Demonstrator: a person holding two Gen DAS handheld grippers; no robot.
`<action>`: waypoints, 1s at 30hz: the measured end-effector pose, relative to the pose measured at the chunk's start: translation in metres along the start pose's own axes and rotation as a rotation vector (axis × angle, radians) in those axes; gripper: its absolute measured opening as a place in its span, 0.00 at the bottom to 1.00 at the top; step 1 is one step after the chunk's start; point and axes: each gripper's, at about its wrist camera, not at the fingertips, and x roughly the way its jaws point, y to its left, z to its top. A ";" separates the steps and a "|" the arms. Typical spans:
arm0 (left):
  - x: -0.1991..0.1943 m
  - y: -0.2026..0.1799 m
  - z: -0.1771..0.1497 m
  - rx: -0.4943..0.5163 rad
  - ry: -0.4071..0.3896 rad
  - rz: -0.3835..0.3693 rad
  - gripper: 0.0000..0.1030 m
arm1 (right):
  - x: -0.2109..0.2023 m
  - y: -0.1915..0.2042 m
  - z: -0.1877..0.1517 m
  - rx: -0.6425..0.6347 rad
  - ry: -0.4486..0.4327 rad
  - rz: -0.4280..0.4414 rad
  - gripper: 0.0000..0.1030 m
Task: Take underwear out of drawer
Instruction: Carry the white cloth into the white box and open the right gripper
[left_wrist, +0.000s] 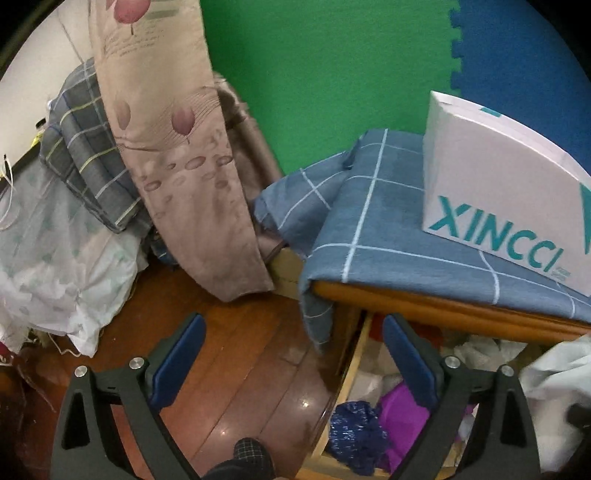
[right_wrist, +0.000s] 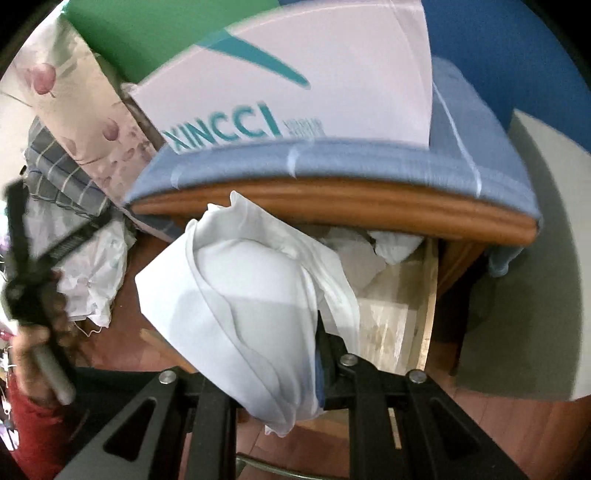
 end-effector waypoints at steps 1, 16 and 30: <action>0.001 0.004 -0.001 -0.019 0.008 -0.004 0.93 | -0.011 0.006 0.004 -0.007 -0.007 0.002 0.16; 0.002 0.017 -0.002 -0.082 0.065 -0.053 0.93 | -0.171 0.078 0.130 -0.145 -0.288 -0.057 0.16; 0.003 0.023 -0.002 -0.110 0.088 -0.094 0.93 | -0.053 0.070 0.263 -0.200 -0.193 -0.416 0.16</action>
